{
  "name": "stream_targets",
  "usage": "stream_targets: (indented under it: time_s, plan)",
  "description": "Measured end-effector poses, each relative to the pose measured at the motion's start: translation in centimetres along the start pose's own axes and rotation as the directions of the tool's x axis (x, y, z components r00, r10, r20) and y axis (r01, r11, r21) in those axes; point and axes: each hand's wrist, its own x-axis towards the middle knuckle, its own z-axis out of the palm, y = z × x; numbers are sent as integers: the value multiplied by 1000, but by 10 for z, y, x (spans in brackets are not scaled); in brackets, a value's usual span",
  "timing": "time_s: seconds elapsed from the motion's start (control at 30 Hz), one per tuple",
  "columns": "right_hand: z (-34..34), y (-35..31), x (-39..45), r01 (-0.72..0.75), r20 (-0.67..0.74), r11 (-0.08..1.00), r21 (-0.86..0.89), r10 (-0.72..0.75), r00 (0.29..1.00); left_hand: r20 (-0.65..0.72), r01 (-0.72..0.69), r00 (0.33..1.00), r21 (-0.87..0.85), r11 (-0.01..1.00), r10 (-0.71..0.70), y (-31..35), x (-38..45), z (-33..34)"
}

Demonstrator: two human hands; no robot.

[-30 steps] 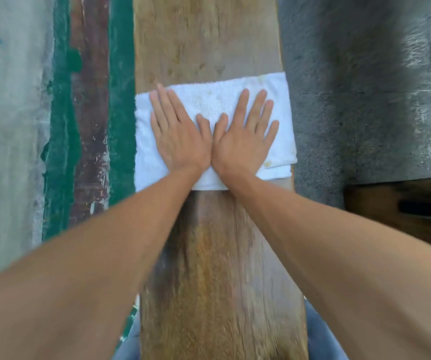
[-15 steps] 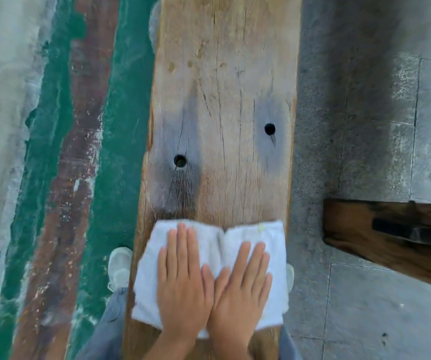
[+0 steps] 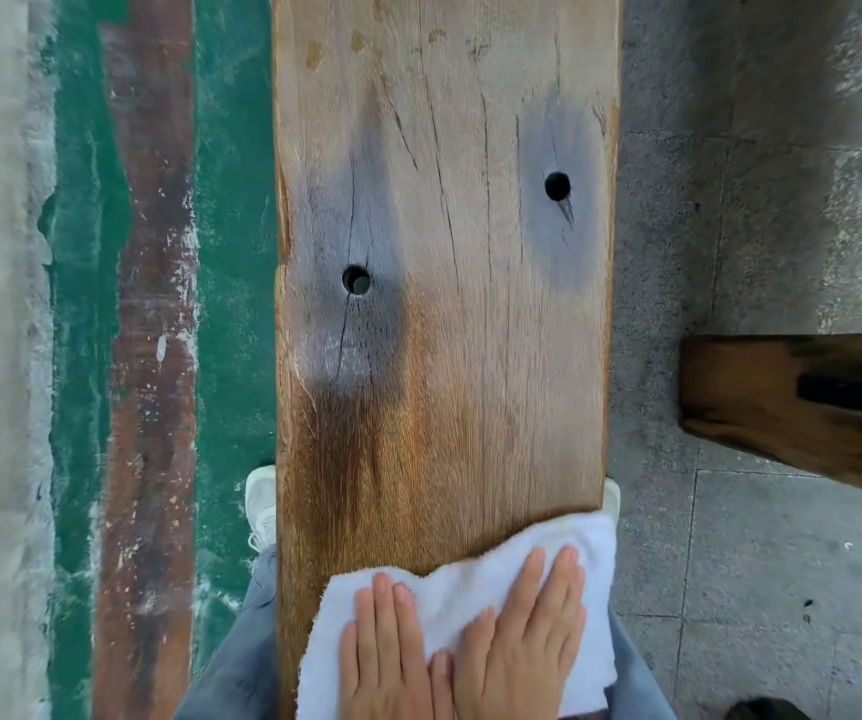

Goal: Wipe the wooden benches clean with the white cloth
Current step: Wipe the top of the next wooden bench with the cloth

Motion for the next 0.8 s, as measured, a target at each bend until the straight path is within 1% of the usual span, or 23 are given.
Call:
stream_targets:
  time_s: [0.1, 0.13, 0.17, 0.2, 0.23, 0.3, 0.4, 0.47, 0.53, 0.63, 0.8]
  plan:
    - [-9, -32, 45, -45, 99, 998, 37, 41, 994, -39, -68, 997, -103, 992, 64, -4, 56, -23]
    - [-10, -46, 60, -47, 99, 996, 71, 40, 994, -24, -101, 995, -107, 989, 99, -5, 89, -37]
    - [-12, -61, 78, -54, 70, 994, 98, 48, 996, -55, -140, 989, -91, 986, 135, -5, 125, -49]
    - [-13, -80, 100, -72, 2, 992, 104, 73, 997, -82, -178, 982, -75, 981, 171, -4, 163, -61]
    - [-17, -99, 124, -116, -40, 986, 117, 122, 992, -126, -211, 971, -58, 976, 202, -2, 199, -70]
    - [-28, -141, 181, -151, -93, 979, 136, 164, 982, -164, -235, 961, -47, 971, 224, 4, 269, -92]
    - [-41, -199, 280, -102, -167, 988, 118, 122, 978, -219, -212, 956, -48, 976, 197, 18, 374, -123]
    - [-51, -237, 346, -68, -202, 987, 144, 96, 975, -239, -198, 954, -38, 980, 183, 27, 445, -145]
    - [-59, -277, 404, -72, -228, 984, 165, 109, 968, -257, -206, 946, -7, 979, 197, 36, 513, -164]
    - [-72, -314, 462, -63, -258, 986, 151, 101, 961, -274, -195, 942, 15, 981, 192, 44, 579, -185]
    - [-100, -373, 555, -8, -246, 992, 127, 39, 969, -285, -120, 953, -38, 992, 105, 65, 675, -220]
